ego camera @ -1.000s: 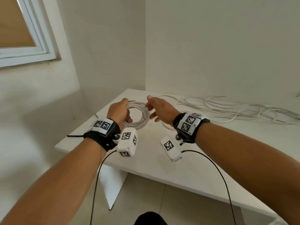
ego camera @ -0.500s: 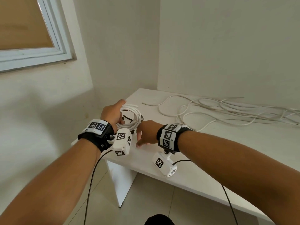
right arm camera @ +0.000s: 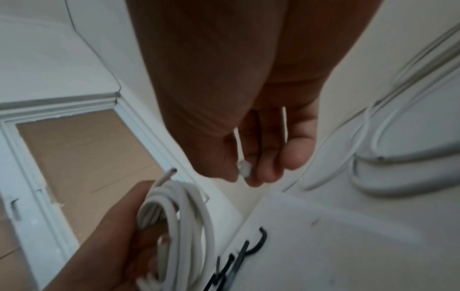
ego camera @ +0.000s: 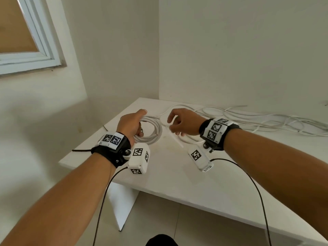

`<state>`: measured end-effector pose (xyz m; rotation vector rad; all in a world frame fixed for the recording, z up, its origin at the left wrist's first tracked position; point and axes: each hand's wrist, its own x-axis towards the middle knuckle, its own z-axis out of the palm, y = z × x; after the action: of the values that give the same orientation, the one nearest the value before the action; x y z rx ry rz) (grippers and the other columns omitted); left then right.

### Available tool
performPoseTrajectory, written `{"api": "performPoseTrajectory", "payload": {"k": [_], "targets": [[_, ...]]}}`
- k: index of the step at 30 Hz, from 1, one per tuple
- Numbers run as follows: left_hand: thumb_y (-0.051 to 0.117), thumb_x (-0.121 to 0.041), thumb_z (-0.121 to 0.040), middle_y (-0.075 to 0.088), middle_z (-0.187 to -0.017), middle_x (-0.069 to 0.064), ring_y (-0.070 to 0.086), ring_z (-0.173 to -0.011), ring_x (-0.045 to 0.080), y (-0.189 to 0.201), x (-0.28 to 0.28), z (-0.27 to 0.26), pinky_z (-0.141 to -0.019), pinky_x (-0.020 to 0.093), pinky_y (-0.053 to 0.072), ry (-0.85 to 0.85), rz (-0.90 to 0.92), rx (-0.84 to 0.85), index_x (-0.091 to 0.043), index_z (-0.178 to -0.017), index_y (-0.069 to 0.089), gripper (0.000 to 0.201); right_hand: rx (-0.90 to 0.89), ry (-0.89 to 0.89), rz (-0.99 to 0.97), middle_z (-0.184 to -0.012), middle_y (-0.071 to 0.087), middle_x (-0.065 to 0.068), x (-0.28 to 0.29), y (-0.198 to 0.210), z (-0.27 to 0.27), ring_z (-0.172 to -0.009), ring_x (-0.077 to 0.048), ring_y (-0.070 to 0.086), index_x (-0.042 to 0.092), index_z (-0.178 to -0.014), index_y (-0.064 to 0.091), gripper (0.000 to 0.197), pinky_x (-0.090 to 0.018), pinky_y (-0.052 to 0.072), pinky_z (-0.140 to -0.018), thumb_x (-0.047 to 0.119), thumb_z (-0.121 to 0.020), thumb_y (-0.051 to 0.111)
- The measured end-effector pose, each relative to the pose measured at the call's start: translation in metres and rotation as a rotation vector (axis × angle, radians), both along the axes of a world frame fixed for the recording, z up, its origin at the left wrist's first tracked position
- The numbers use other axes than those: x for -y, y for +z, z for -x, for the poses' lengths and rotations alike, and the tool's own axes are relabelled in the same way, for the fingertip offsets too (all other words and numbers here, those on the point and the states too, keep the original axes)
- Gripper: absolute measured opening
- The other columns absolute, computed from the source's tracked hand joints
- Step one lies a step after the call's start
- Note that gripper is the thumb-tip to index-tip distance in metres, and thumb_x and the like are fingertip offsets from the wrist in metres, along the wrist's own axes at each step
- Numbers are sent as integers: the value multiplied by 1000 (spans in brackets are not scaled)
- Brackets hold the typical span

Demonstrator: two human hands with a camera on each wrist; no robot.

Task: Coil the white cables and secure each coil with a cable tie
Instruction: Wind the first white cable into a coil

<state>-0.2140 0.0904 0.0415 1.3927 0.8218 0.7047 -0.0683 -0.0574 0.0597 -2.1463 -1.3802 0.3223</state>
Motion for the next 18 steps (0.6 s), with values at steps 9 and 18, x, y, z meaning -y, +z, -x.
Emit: {"api": "performPoseTrajectory", "payload": {"k": [9,18], "targets": [[70,-32,-86,31,-52,4,32,-40,18,-5,72,-49,-47,27,38,-253,-122,19,-14,-64,46,38,205,-283,-109,-73,65,10,65,6,-41,-70,-8,62,20,-91,76,17,-17,49,-63,18,-83,61],[75,-30,-85,28,-50,1,25,-43,17,-13,136,-83,-43,26,34,-453,-192,17,-16,-57,44,44,116,-479,-244,-69,73,4,116,6,-70,-55,-3,68,14,-77,74,13,-24,58,-59,18,-88,66]]}}
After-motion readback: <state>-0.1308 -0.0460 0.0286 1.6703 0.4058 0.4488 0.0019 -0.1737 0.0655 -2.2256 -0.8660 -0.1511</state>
